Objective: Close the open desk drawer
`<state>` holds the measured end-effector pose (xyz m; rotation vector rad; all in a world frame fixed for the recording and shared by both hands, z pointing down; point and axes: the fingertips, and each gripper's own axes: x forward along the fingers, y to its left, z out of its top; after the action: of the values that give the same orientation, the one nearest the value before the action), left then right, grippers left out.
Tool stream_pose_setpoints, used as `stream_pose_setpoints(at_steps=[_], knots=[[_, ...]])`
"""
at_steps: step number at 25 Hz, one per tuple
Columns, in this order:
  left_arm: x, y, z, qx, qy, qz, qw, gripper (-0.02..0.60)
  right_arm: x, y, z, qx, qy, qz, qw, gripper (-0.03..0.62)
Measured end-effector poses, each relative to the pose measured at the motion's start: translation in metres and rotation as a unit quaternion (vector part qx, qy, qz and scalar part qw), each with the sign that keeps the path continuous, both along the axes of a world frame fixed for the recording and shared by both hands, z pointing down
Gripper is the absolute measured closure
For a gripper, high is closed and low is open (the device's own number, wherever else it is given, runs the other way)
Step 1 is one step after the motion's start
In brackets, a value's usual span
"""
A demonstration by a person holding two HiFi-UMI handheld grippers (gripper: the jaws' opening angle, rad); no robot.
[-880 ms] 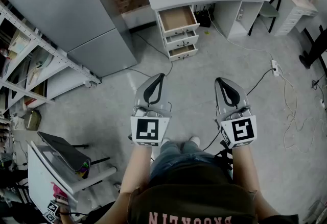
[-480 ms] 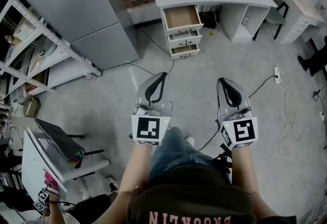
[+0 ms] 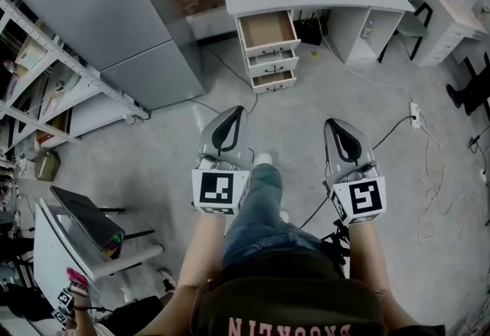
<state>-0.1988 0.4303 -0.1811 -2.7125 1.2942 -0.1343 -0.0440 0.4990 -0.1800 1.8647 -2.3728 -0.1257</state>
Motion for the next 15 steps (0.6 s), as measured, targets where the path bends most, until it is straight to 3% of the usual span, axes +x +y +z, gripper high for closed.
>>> stream_pose_setpoints(at_steps=[7, 15], knots=[[0.022, -0.063, 0.014, -0.011, -0.008, 0.004, 0.9999, 0.592, 0.020, -0.062, 0.018, -0.018, -0.004, 0.004, 1.000, 0.594], [0.042, -0.190, 0.018, -0.019, -0.001, 0.011, 0.9998, 0.592, 0.038, -0.177, 0.025, -0.035, -0.005, 0.012, 0.999, 0.594]])
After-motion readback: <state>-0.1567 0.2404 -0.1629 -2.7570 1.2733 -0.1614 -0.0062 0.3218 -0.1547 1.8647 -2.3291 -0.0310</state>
